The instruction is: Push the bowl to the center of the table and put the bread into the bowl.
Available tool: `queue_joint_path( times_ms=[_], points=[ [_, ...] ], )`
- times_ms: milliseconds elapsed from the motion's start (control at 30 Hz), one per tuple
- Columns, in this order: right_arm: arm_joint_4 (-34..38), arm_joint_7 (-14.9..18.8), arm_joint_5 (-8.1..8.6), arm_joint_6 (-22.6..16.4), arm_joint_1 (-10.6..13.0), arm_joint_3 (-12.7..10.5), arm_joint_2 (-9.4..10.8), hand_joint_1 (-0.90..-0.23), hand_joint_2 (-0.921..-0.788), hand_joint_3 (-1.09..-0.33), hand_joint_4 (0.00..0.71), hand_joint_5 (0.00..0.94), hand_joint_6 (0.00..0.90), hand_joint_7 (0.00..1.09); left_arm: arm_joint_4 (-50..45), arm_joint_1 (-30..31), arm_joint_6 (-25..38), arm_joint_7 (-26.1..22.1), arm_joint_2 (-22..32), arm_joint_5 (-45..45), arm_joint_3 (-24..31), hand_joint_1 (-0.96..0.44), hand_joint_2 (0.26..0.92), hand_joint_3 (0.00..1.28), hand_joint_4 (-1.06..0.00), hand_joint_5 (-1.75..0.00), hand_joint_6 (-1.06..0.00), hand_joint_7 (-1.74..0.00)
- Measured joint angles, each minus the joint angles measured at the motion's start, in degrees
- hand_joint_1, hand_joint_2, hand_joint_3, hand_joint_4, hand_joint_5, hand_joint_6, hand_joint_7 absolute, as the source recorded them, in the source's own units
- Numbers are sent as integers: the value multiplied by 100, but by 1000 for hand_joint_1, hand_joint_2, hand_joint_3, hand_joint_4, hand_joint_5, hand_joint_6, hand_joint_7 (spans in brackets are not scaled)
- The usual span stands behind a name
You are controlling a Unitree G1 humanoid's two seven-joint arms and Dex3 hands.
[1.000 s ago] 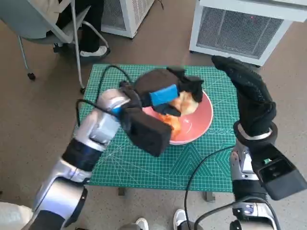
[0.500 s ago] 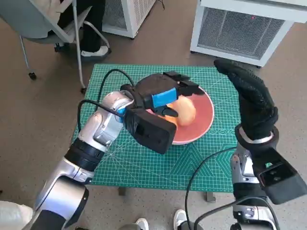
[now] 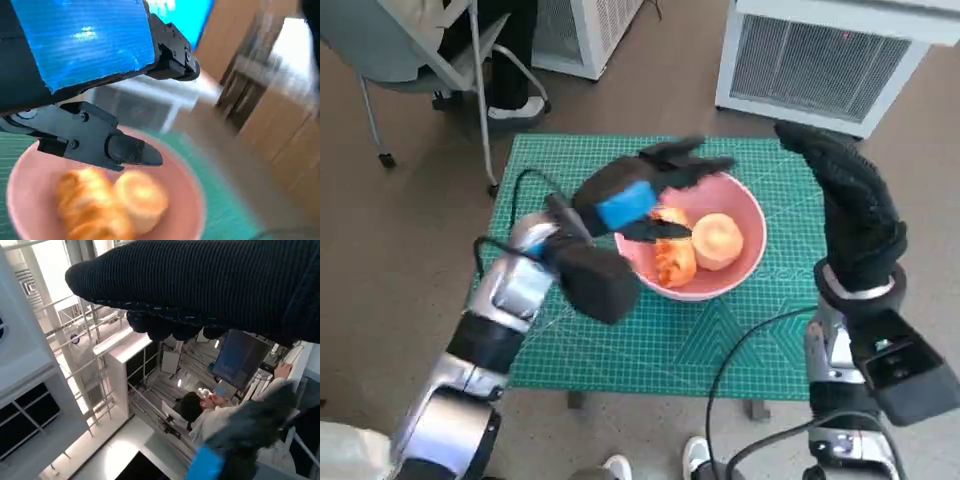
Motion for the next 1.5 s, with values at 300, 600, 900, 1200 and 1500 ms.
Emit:
queue_joint_path(
  times_ms=[300,600,900,1200,1500],
  points=[
    [-36,-125,-154,77,-51,-41,-68,-610,-921,-746,285,3,12,563,-613,597,-422,262,-269,-1113,756,-382,921,208,-374,-19,-455,-35],
    [-42,-269,-202,309,-390,-68,-122,-599,-921,-748,283,0,34,502,-1385,1266,-614,365,-830,-1946,1019,-338,921,280,-383,-12,-471,-36],
    [-171,-426,-366,627,-564,-60,-125,-564,-921,-777,273,2,67,444,-1731,1349,-741,413,-1137,-2221,1146,-325,921,299,-414,-20,-493,-49],
    [-304,-516,-428,790,-600,-58,-142,-565,-921,-803,276,2,66,432,-2048,1444,-588,408,-1135,-2220,1177,-329,921,299,-415,-15,-492,-52],
    [-382,-544,-483,864,-602,-56,-186,-563,-921,-815,277,2,68,427,-2076,1445,-557,369,-1136,-2232,1188,-349,921,296,-421,-13,-495,-57]
  ],
)
